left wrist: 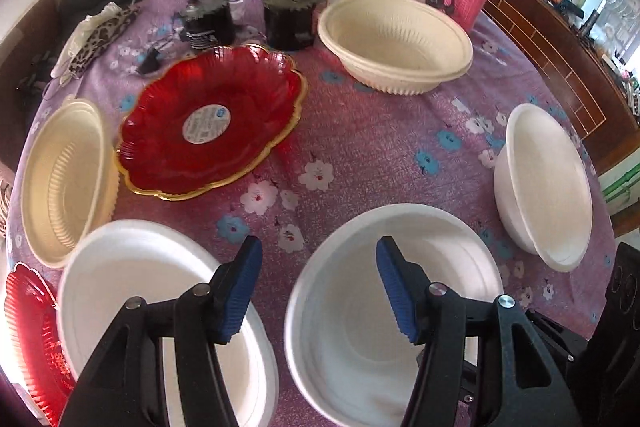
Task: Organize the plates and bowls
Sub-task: 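Close the right gripper on the rim of a white bowl, then carry the white bowl onto the large red plate and open the right gripper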
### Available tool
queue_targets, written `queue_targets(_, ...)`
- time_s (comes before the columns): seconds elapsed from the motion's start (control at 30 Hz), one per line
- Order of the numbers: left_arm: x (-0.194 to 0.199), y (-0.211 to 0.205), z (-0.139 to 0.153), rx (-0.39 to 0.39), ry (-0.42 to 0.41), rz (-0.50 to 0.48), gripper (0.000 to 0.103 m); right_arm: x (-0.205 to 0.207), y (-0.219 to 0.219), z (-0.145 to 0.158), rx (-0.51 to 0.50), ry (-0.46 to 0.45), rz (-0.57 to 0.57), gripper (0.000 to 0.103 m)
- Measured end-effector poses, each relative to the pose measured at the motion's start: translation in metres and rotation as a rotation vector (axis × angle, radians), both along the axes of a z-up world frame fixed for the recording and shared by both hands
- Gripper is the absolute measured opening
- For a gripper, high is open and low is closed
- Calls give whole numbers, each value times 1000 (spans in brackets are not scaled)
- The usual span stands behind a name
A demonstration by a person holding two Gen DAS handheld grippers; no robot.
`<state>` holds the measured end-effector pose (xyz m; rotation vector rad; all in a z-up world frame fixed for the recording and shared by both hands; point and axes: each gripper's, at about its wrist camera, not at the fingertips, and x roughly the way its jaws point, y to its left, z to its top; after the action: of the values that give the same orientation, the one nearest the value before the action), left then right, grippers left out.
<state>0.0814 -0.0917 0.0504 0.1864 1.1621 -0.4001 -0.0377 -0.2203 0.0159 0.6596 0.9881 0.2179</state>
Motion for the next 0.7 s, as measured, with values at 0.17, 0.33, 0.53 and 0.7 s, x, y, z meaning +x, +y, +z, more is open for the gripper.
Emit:
queue_targets(0.17, -8, -12, -3, 36, 11, -50, 32, 2, -4, -4, 17, 1, -8, 52)
queue_targets(0.33, -17, 0, 10, 6, -20, -41, 21, -1, -10, -5, -7, 6, -36, 34)
queue_targets(0.53, -42, 14, 42, -40, -108, -33, 19, -14, -6, 22, -33, -58, -40, 29)
queue_targets(0.7, -66, 46, 70, -114, -168, 17, 19, -22, 14, 56, -88, -124, -8, 26)
